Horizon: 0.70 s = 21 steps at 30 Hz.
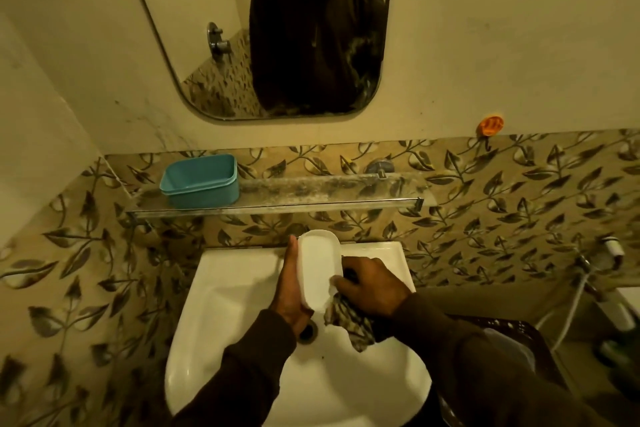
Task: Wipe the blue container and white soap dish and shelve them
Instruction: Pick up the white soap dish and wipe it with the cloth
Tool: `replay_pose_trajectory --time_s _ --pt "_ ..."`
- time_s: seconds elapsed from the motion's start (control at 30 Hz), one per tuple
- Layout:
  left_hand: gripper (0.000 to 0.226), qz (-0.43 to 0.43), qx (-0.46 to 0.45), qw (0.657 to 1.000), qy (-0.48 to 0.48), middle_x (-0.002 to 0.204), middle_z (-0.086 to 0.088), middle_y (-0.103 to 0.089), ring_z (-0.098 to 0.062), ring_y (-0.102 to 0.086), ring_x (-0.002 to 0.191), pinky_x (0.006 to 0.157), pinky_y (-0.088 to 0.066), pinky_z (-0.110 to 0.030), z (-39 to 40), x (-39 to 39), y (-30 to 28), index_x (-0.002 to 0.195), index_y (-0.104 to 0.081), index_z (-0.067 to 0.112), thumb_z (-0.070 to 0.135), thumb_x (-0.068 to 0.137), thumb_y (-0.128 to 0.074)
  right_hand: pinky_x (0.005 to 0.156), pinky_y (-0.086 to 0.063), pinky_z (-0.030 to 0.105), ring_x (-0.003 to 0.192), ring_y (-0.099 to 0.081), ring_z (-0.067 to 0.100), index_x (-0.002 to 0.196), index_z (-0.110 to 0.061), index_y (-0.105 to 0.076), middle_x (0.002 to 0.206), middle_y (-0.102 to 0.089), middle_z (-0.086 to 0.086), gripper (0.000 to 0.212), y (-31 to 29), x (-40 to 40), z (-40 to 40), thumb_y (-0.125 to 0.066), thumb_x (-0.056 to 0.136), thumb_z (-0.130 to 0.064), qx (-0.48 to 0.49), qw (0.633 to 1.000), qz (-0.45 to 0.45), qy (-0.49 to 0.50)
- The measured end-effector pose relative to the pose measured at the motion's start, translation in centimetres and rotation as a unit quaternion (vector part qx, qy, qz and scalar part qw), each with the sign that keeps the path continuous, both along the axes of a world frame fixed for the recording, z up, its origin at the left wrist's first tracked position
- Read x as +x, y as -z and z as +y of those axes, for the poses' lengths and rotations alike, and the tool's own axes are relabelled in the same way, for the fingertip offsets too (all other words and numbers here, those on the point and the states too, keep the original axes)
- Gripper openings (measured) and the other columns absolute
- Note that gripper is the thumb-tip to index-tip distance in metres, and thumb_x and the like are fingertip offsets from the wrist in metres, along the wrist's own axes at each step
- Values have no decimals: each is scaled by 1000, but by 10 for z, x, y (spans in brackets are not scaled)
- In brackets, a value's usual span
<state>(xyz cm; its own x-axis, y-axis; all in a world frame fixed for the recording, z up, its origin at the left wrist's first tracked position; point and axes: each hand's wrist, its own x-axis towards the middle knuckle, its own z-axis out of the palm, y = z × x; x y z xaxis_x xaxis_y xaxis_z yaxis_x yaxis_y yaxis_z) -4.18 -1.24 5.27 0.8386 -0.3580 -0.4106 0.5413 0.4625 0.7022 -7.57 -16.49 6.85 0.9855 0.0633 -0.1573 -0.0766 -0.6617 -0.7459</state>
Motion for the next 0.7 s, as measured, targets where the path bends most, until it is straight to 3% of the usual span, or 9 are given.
replay_pose_trajectory --time_s 0.1,0.17,0.23,0.3,0.4,0.43,0.5,0.6,0.7 --pt "82 4 -41 999 -13 108 -22 -76 -33 -77 91 69 -63 -42 5 0 -6 130 -64 12 77 87 -41 72 -48 26 83 -64 11 93 -28 -69 90 -71 -6 28 -19 -4 2 -55 89 -52 -9 1000 -22 10" --pt "82 3 -72 997 -27 114 -22 -75 -35 -75 99 76 -62 -43 13 0 -9 131 -64 14 79 87 -38 62 -47 25 70 -63 6 74 -30 -67 72 -68 -8 30 -40 -7 4 -58 86 -56 40 997 -50 41" --pt "80 -7 -74 997 -26 123 -19 -73 -36 -70 112 85 -59 -44 18 1 -12 135 -61 19 79 89 -34 69 -56 36 76 -68 13 79 -25 -71 77 -72 -2 34 -59 -9 5 -59 85 -56 171 977 -87 92" --pt "77 -9 -61 998 -4 126 -16 -72 -35 -68 114 84 -58 -45 16 -1 -17 138 -59 21 77 92 -31 82 -57 45 88 -70 26 88 -16 -70 89 -73 11 43 -76 -8 9 -60 84 -58 318 934 -91 138" --pt "68 -17 -93 996 2 128 -15 -71 -33 -70 112 84 -58 -46 5 -7 -25 138 -60 18 66 99 -33 88 -54 43 104 -64 23 104 -23 -65 108 -69 6 39 -92 -6 27 -62 83 -56 389 911 -80 113" --pt "61 -19 -105 994 -8 129 -15 -71 -33 -70 113 86 -58 -47 3 -7 -25 135 -64 17 60 101 -35 91 -52 40 110 -60 20 111 -28 -62 116 -65 1 33 -93 -6 34 -63 85 -49 342 930 -101 92" --pt "53 -16 -125 992 -16 124 -14 -74 -30 -73 108 81 -62 -45 4 -6 -29 126 -71 16 53 101 -42 99 -46 34 116 -51 15 127 -26 -52 128 -54 -1 42 -90 -8 43 -64 88 -35 151 971 -179 41" --pt "49 -31 -129 991 -17 118 -11 -77 -25 -77 96 65 -63 -39 7 -4 -31 112 -79 20 54 96 -47 101 -39 26 120 -47 17 138 -17 -42 134 -46 4 52 -82 -9 50 -60 91 -30 -58 956 -287 -15" --pt "49 -42 -136 990 -17 124 -12 -74 -28 -73 107 73 -63 -42 9 -2 -34 116 -77 22 56 97 -47 100 -38 25 121 -47 21 140 -14 -42 137 -47 7 50 -82 -9 53 -55 94 -28 -124 940 -317 -30"
